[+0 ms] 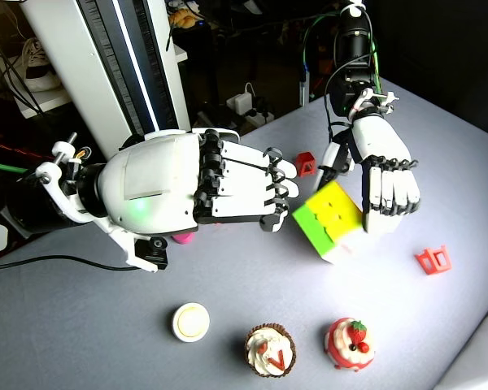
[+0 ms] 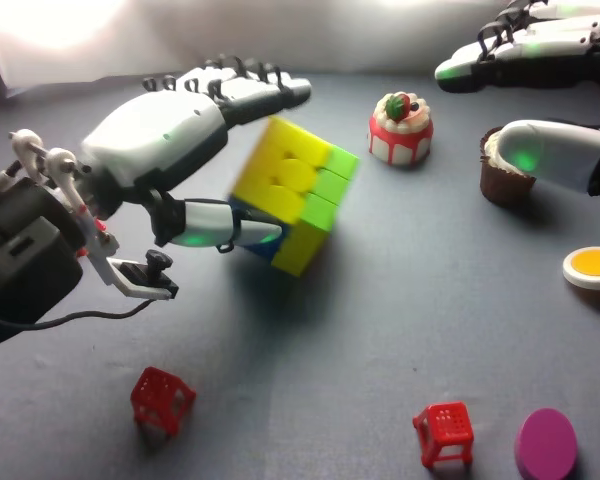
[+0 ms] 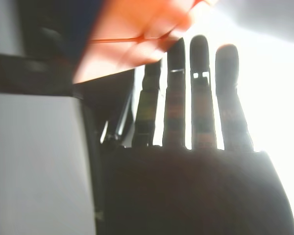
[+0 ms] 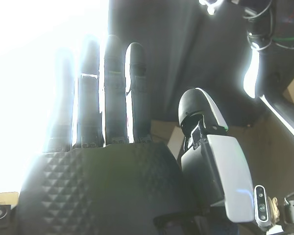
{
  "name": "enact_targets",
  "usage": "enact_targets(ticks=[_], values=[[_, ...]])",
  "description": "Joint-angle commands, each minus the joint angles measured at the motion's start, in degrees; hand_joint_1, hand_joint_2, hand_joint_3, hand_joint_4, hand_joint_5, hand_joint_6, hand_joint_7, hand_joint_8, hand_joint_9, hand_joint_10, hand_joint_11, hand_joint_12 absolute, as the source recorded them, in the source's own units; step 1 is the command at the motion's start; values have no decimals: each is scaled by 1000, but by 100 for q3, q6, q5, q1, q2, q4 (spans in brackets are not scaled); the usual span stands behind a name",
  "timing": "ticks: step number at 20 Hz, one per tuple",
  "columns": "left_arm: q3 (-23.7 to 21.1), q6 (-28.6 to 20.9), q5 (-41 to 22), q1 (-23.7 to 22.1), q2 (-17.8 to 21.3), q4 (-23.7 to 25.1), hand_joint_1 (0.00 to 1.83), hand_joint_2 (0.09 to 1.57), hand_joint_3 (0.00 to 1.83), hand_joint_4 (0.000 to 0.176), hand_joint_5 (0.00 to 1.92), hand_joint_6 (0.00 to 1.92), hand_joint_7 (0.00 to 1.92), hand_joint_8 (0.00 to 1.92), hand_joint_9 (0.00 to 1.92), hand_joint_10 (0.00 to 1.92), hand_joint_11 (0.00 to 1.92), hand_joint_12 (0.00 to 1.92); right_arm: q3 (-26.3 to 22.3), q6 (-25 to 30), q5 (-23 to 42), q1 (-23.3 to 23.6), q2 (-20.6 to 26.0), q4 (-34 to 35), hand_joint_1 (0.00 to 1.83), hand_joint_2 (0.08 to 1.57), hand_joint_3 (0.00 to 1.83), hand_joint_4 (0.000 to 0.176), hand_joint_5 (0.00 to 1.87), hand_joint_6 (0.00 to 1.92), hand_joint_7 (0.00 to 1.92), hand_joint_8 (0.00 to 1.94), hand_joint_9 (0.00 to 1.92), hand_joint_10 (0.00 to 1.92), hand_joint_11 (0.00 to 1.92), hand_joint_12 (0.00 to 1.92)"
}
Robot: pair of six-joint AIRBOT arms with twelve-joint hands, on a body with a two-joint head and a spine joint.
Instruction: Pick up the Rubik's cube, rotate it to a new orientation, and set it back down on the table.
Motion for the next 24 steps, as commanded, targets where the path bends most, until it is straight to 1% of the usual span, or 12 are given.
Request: enact_targets(ticks=[1,4,6,9,10,14,15,17,18,20,22,24], values=[[-19,-30,-828,-3,66,-48,1057,929,0,0,151,7,81,13,25,250,0,1262,11,34,716,25,33,187,0,1390,0,0,617,81,665,21,428,1022,244,1585],[-58,-18,-921,13,121,-51,853,933,0,72,31,0,0,0,0,5,0,845,11,34,716,6,39,202,0,1386,0,0,615,89,667,20,426,1039,240,1591],[-118,-14,-1093,64,182,-77,771,892,0,114,0,0,0,0,0,0,0,1023,11,34,722,2,42,213,0,1380,0,0,601,87,665,18,431,1037,247,1590],[-247,3,-1503,170,315,-89,766,881,1,121,0,0,0,0,0,0,0,584,-8,34,761,-35,76,238,0,1389,1,0,571,77,645,7,405,1040,207,1630],[-325,28,-1703,218,398,-97,618,911,10,101,0,0,0,0,0,0,0,25,-40,34,764,-41,106,256,0,1396,1,0,513,51,549,0,332,929,75,1626],[-621,228,-2404,496,705,-197,169,963,0,94,0,0,0,0,0,0,0,0,-112,34,763,-81,189,316,0,1371,0,0,273,10,256,1,199,250,0,911],[-684,253,-2557,598,781,-247,61,963,0,116,0,0,0,0,0,0,0,0,-133,34,763,-99,211,352,0,1362,0,0,234,3,214,3,179,181,0,769],[-811,380,-2823,778,918,-377,1,1088,46,121,0,0,0,0,0,0,0,0,-216,34,763,-151,292,453,0,1322,0,16,44,26,20,0,18,20,0,84],[-856,422,-2913,849,961,-427,0,1154,32,100,0,0,0,0,0,0,0,0,-280,34,762,-188,356,509,0,1305,0,14,8,4,3,0,3,3,0,16],[-934,500,-3106,996,1048,-515,0,1048,0,136,0,0,0,0,0,0,0,0,-323,34,763,-264,415,611,0,1231,0,18,0,0,0,0,0,0,0,0],[-1009,546,-3318,1140,1139,-636,0,1048,0,101,0,0,0,0,0,0,0,0,-332,34,763,-320,454,696,0,1206,0,0,0,0,0,0,0,0,0,0],[-1084,612,-3476,1291,1236,-735,0,1075,0,156,0,0,0,0,0,0,0,0,-349,34,786,-389,484,784,0,1179,0,0,0,0,0,0,0,0,0,0]])
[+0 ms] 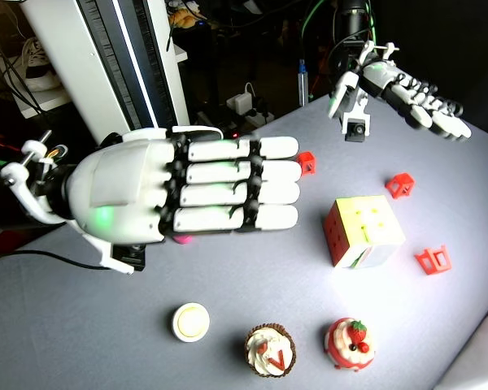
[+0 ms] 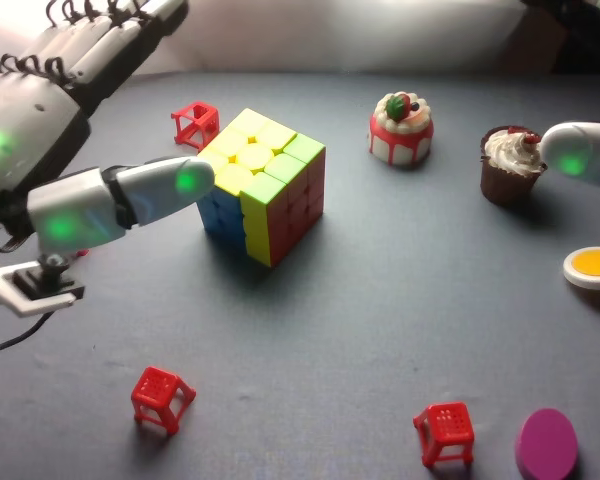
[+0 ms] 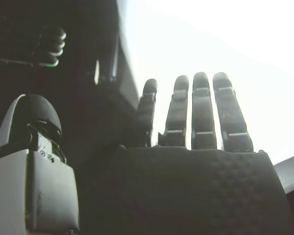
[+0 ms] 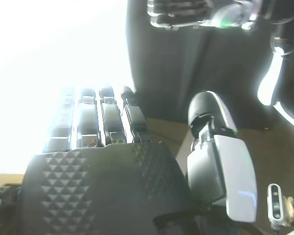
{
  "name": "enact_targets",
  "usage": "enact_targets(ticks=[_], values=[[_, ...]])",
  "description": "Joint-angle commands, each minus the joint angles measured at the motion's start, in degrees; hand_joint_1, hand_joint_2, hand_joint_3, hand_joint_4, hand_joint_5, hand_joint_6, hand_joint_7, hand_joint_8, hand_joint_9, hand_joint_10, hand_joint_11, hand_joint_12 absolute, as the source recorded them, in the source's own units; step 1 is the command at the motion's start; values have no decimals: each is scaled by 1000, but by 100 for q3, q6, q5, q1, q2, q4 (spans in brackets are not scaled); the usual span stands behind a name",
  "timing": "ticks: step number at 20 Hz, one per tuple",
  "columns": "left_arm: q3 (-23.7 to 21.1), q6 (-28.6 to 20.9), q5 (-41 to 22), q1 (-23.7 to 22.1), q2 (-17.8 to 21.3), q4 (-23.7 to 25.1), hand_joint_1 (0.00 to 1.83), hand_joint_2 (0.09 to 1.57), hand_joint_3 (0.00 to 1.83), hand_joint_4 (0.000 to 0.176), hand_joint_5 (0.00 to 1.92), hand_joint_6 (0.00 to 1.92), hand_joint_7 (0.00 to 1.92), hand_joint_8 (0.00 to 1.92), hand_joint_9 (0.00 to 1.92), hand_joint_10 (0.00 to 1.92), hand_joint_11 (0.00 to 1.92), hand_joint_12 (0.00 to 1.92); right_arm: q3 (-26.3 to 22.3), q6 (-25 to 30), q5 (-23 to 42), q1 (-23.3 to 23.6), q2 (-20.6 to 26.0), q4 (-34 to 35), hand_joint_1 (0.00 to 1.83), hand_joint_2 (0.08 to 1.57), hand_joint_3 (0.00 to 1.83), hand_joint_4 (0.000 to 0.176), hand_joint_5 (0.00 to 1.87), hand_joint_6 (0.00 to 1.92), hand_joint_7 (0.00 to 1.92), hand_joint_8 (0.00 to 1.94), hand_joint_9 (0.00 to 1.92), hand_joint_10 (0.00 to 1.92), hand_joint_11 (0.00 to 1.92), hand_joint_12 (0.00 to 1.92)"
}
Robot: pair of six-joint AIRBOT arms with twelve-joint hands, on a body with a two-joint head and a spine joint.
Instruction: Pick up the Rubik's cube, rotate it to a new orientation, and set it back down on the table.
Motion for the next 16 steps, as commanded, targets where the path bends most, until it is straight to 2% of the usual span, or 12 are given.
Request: enact_targets(ticks=[1,3,5,6,7,8,9,10,12,13,14,16], values=[[-10,23,-879,-8,72,-111,0,1082,0,162,0,0,0,0,0,0,0,0,-18,31,725,27,37,146,0,1175,0,0,0,0,0,0,0,0,0,0],[-76,37,-1056,112,147,-144,0,1097,0,143,0,0,0,0,0,0,0,0,-47,31,833,-51,60,229,0,1185,0,6,0,0,0,0,0,0,0,0],[-155,77,-1235,220,213,-195,0,1118,10,107,0,0,0,0,0,0,0,0,-79,31,980,-108,92,285,0,1204,0,13,0,0,0,0,0,0,0,0],[-203,109,-1402,316,258,-249,0,1100,1,151,0,0,0,0,0,0,0,0,-121,31,1081,-142,133,323,0,1216,3,2,0,0,0,0,0,0,0,0],[-241,113,-1530,389,307,-286,0,1103,2,145,0,0,0,0,0,0,0,0,-164,31,1167,-155,170,351,0,1227,8,7,0,0,0,0,0,0,0,0],[-279,124,-1628,446,349,-318,0,1096,0,104,0,0,0,0,0,0,0,0,-201,31,1223,-163,201,365,5,1243,15,4,0,0,0,0,0,0,0,0],[-340,179,-1785,521,412,-368,0,1092,0,106,0,0,0,0,0,0,0,0,-242,31,1283,-171,237,371,57,1247,13,6,0,0,0,0,0,0,0,0],[-400,226,-1978,625,472,-414,0,1108,5,90,0,0,0,0,0,0,0,0,-268,31,1373,-195,265,371,87,1256,14,0,0,0,0,0,0,0,0,0],[-487,266,-2235,748,555,-448,64,1121,9,133,0,0,0,0,0,0,0,0,-353,31,1625,-290,347,391,171,1283,15,6,0,0,0,0,0,0,0,0],[-510,286,-2237,746,581,-440,131,1139,14,127,0,0,0,0,0,0,0,0,-414,31,1725,-337,418,403,215,1277,9,20,0,0,0,0,0,0,0,0],[-511,292,-2237,740,595,-409,244,1168,24,144,0,0,0,0,0,0,0,0,-463,31,1831,-392,471,419,287,1254,0,0,0,0,0,0,0,0,0,0],[-534,267,-2240,729,648,-333,294,1296,23,110,0,0,0,0,0,0,0,0,-526,31,2048,-474,555,428,394,1236,0,0,16,6,0,0,38,14,4,4]])
